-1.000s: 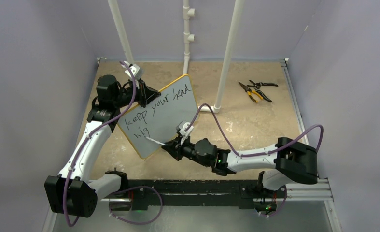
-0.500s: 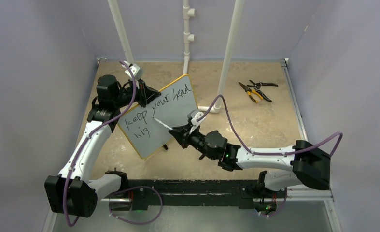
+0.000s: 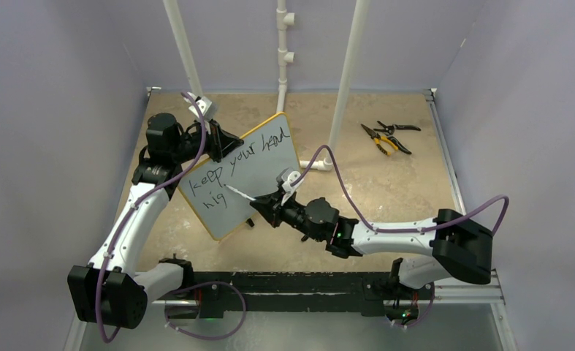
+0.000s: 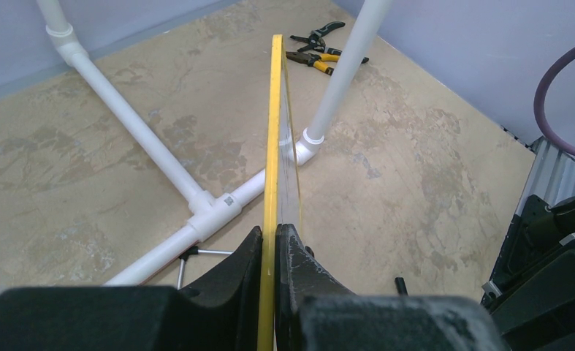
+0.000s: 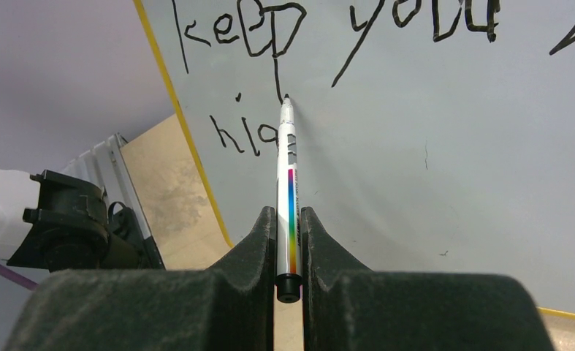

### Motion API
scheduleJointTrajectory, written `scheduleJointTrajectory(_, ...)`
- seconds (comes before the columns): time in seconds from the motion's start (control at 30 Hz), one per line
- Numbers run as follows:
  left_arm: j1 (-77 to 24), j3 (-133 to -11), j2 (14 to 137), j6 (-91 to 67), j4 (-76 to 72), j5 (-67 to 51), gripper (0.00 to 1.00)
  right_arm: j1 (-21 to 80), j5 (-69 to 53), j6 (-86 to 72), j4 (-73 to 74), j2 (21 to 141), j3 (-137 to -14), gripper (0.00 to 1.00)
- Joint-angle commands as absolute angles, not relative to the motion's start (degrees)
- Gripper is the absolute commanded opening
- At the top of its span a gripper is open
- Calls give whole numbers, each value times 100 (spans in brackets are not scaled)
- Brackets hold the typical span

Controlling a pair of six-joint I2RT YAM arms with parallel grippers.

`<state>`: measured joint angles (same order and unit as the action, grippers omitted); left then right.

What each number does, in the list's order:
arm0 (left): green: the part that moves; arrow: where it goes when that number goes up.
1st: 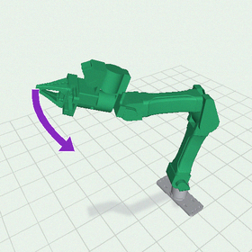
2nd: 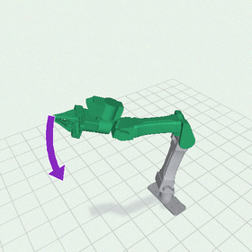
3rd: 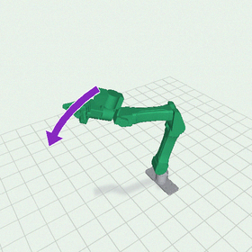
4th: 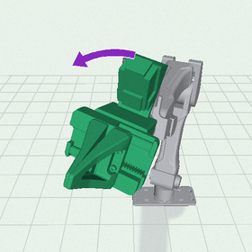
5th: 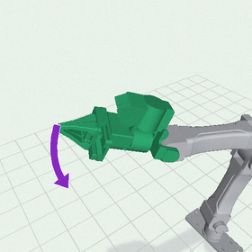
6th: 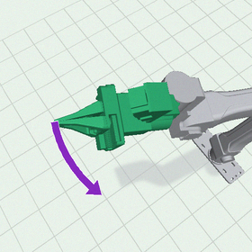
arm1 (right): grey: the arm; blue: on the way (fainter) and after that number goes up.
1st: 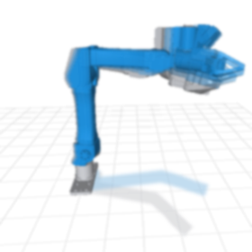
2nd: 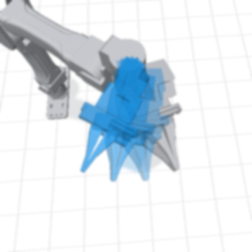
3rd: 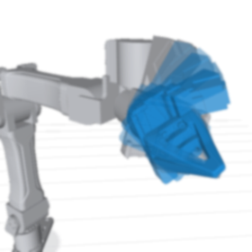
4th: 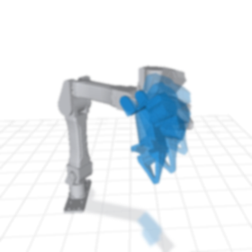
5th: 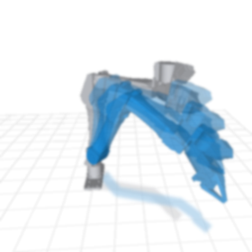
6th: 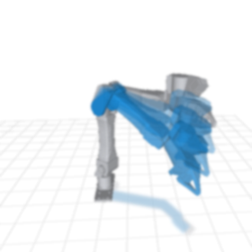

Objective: Write a sentence on the whiteboard

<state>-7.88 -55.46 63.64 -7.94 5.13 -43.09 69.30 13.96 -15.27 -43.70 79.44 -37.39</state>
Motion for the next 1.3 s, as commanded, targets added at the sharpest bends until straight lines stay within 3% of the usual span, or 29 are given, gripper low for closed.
scheduleJointTrajectory(0.0, -800, -5464, 6407, -853, 404, -4474, 0, 6935, 1327, -1424, -4651, 7996, -3994, 0)
scheduleJointTrajectory(1.27, -800, -5467, 6389, -857, 404, -4482, 0, 6978, 1563, -2136, -4601, 8167, -3476, 0)
